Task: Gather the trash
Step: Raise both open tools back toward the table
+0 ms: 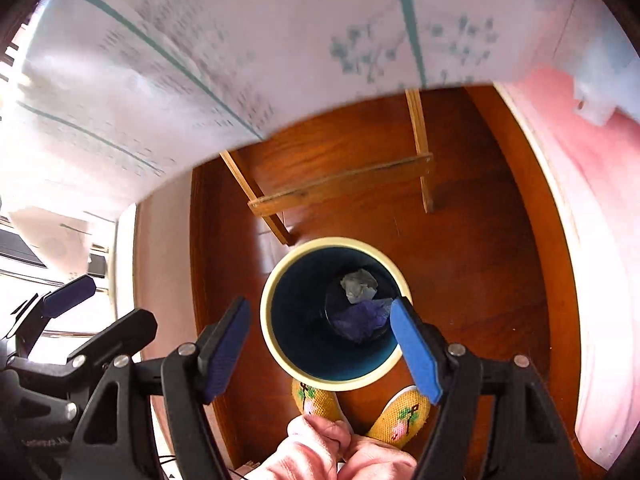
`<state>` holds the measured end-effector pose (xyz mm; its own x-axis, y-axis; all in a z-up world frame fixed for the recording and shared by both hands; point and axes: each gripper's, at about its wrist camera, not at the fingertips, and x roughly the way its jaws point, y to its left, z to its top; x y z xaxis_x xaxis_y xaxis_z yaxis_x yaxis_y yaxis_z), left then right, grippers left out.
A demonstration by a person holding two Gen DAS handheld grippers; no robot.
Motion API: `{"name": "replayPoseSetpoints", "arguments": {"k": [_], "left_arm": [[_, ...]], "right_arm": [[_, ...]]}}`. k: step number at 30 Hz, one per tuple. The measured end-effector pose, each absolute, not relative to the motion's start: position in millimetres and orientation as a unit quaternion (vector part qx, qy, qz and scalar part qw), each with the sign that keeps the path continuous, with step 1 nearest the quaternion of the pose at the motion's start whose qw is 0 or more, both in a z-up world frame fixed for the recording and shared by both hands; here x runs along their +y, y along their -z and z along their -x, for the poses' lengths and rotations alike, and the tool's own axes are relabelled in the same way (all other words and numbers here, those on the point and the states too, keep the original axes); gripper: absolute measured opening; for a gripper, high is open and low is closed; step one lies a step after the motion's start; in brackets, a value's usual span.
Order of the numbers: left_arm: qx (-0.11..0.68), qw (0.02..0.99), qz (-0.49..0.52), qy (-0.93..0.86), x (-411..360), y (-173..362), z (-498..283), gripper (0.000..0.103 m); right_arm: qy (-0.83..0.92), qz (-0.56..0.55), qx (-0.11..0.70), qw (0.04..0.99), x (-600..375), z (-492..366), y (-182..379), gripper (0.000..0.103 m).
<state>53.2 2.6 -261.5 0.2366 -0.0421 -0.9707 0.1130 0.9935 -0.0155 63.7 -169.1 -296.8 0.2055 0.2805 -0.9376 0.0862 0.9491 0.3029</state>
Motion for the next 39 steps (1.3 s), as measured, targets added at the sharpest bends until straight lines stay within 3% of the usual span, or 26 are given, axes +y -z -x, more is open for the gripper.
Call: {"name": "replayPoseSetpoints", "arguments": {"k": [11, 20, 30, 39], "left_arm": [[0.566, 0.82, -0.023, 0.081, 13.4, 106.6, -55.7, 0.102], [0.486, 0.867, -0.026, 0.109, 28.3, -1.4, -70.9, 0.102], [0.422, 0.892, -0.046, 0.155, 26.1, -57.1, -92.4, 0.102], [0.428, 0.893, -0.024, 0.139, 23.4, -54.7, -130.4, 0.102]], "right_arm": [[-0.068, -0.167, 0.591, 0.786, -172.3, -57.6, 161.3, 0.073], [-0.058, -0.185, 0.513, 0.836, -169.2, -69.1, 47.8, 0.073], [-0.042, -0.175, 0.44, 0.88, -154.3, -90.2, -29.6, 0.073], [-0.033, -0.155, 0.438, 0.885, -161.3, -123.1, -35.0, 0.073]]}}
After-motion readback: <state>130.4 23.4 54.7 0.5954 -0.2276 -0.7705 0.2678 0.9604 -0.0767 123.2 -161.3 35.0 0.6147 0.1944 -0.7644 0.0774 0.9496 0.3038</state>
